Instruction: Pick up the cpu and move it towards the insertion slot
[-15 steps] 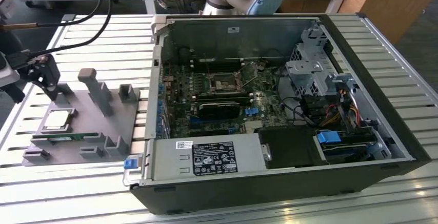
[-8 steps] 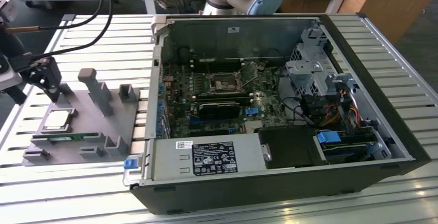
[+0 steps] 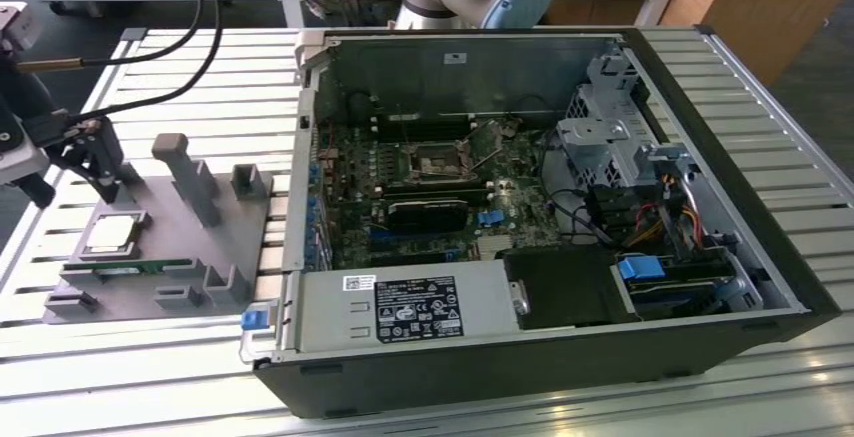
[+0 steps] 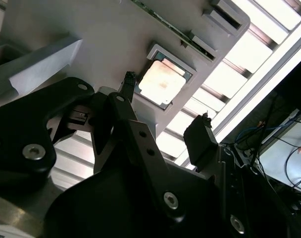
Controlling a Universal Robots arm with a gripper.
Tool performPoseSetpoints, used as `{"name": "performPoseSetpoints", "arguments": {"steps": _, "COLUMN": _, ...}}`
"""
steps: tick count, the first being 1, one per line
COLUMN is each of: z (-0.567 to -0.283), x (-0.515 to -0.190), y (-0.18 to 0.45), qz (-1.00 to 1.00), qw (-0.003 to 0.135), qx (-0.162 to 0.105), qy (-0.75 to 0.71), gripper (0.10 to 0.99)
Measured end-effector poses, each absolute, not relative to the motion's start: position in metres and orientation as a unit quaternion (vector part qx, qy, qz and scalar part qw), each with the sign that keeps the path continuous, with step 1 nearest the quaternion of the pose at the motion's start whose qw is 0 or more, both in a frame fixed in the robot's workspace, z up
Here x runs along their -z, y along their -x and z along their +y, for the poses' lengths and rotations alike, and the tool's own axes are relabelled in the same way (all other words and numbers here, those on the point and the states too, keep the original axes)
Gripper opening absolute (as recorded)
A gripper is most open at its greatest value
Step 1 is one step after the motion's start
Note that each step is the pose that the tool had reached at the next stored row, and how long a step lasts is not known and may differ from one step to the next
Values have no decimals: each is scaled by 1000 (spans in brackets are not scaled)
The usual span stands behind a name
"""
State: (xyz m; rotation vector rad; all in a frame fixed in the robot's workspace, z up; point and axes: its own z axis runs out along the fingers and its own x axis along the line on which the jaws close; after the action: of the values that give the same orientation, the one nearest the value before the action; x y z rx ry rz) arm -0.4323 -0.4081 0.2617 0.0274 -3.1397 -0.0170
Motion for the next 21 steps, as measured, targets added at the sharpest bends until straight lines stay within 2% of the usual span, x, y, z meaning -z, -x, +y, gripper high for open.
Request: {"name": "performPoseSetpoints", "arguments": {"steps": 21, "z": -408, "x": -251, "y": 432, "qz": -1000, "qw": 1, "qx": 0, "qy": 3, "gripper": 675}}
